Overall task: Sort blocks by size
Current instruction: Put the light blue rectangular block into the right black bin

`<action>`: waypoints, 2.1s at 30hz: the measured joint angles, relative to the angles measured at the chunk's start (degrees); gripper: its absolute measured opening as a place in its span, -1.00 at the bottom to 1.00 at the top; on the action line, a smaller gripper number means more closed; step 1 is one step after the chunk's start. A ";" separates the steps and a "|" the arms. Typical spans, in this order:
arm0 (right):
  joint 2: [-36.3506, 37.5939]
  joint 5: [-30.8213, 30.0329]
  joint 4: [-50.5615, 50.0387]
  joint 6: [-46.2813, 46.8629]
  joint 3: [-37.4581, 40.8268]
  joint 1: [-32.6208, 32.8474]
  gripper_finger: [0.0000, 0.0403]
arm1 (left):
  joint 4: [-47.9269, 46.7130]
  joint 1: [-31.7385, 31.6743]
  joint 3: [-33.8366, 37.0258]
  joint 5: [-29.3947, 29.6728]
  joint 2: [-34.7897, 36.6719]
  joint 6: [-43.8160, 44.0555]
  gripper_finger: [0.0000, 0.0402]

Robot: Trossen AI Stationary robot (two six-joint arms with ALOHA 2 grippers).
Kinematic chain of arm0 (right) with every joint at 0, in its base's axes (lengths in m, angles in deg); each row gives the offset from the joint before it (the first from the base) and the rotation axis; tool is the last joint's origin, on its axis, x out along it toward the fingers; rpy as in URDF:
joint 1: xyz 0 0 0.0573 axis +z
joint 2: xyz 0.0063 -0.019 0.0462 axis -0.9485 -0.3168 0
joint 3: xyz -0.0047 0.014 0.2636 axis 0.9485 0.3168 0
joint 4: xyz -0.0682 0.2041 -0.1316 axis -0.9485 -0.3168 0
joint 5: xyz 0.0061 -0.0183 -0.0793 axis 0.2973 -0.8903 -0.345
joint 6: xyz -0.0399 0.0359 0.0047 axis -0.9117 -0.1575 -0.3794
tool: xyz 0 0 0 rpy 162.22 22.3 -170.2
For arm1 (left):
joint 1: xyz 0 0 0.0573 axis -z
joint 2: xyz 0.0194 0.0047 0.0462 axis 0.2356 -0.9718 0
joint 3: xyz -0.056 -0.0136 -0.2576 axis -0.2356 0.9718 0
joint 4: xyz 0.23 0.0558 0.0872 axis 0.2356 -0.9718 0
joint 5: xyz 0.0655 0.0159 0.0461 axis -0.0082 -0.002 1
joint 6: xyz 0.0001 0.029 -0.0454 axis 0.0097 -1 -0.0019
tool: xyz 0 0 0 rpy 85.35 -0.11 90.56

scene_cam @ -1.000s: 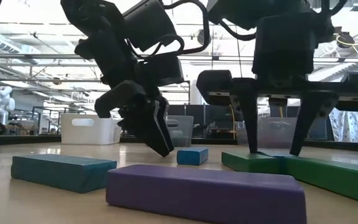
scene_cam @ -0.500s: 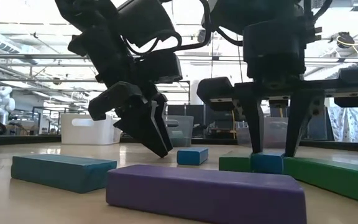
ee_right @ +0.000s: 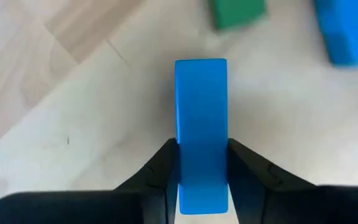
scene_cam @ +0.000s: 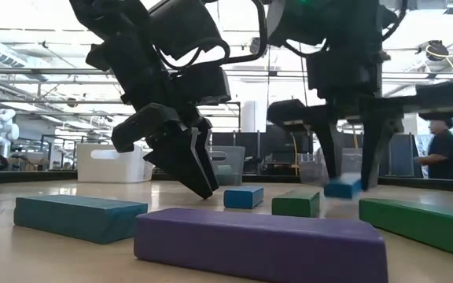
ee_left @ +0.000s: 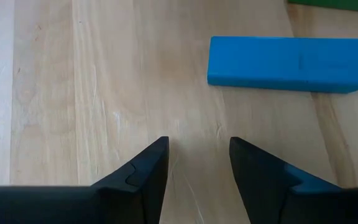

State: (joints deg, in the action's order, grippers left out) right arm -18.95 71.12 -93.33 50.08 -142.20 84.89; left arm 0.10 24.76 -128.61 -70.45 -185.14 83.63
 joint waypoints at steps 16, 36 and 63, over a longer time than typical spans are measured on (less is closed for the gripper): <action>16.89 -4.73 -14.63 3.58 -0.13 -11.14 -0.53 | 0.50 1.16 0.00 0.20 -0.02 0.25 -0.14; 26.58 -13.98 -16.83 12.17 -0.22 -36.56 -0.52 | 1.05 1.16 0.02 0.09 -0.02 0.31 -0.14; 15.61 -13.65 -6.13 33.68 -0.24 -61.04 -0.51 | 0.92 1.16 0.02 -0.07 -0.02 0.38 -0.14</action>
State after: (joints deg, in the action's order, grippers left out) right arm -3.34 57.47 -99.46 83.76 -142.44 23.85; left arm 1.02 25.92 -128.59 -70.51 -185.16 84.01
